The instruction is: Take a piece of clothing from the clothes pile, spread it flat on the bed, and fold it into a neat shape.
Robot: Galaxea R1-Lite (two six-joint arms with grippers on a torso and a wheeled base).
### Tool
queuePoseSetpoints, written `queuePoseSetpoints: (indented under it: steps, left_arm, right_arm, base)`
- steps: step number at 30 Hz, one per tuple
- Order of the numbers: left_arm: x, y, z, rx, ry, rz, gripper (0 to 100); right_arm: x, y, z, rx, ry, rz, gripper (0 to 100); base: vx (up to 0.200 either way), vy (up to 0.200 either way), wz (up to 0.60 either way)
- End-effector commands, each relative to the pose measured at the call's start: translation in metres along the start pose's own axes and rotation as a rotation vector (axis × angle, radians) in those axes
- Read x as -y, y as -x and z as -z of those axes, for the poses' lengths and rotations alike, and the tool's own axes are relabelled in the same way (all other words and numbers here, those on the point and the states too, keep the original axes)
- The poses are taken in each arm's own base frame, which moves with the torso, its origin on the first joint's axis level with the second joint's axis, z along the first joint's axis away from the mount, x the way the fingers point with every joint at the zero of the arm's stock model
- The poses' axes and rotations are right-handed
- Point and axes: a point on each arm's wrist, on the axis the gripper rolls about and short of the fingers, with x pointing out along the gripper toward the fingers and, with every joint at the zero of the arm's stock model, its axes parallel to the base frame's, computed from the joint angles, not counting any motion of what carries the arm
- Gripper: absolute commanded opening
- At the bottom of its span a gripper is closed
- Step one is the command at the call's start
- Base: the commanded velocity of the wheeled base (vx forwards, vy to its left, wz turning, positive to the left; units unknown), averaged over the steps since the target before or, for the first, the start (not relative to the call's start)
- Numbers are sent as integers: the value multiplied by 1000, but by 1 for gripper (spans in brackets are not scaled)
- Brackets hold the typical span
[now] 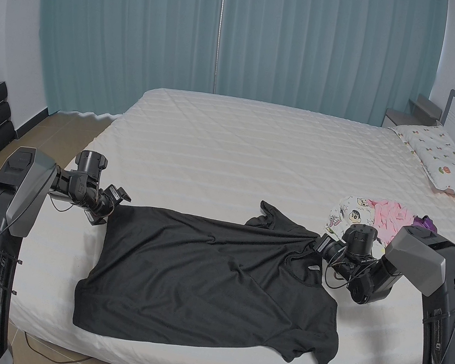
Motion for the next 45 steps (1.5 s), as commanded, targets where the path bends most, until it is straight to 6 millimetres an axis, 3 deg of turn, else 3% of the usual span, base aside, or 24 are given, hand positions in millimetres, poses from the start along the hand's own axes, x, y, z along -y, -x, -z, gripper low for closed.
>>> queuePoseSetpoints:
  steps: [1,10,11,23,32,40,44,45]
  left_arm:
    - [-2,-2,-3,17,3,-6,100]
    - [-6,-18,0,16,-1,-9,100]
    - [-6,-18,0,16,-1,-9,0]
    - [0,-18,-6,18,5,1,0]
    - [15,-3,-25,131,5,98,0]
    - [23,1,-34,212,23,176,0]
    - [22,-1,-33,213,26,175,0]
    - [21,-3,-31,209,26,170,0]
  right_arm:
    - [0,0,0,0,0,-1,0]
    - [0,-1,2,-4,-2,-1,0]
    - [0,-1,2,-4,-2,-1,0]
    - [-1,-4,-2,47,-8,-33,0]
    - [-11,-14,-26,184,-16,-79,0]
    - [-6,-29,-43,334,-33,-39,0]
    - [1,-34,-34,314,-31,-24,0]
    - [5,-37,-24,293,-27,-15,0]
  base:
    - [0,0,0]
    - [0,0,0]
    - [0,0,0]
    - [0,0,0]
    - [0,0,0]
    - [0,0,0]
    - [0,0,0]
    - [0,0,0]
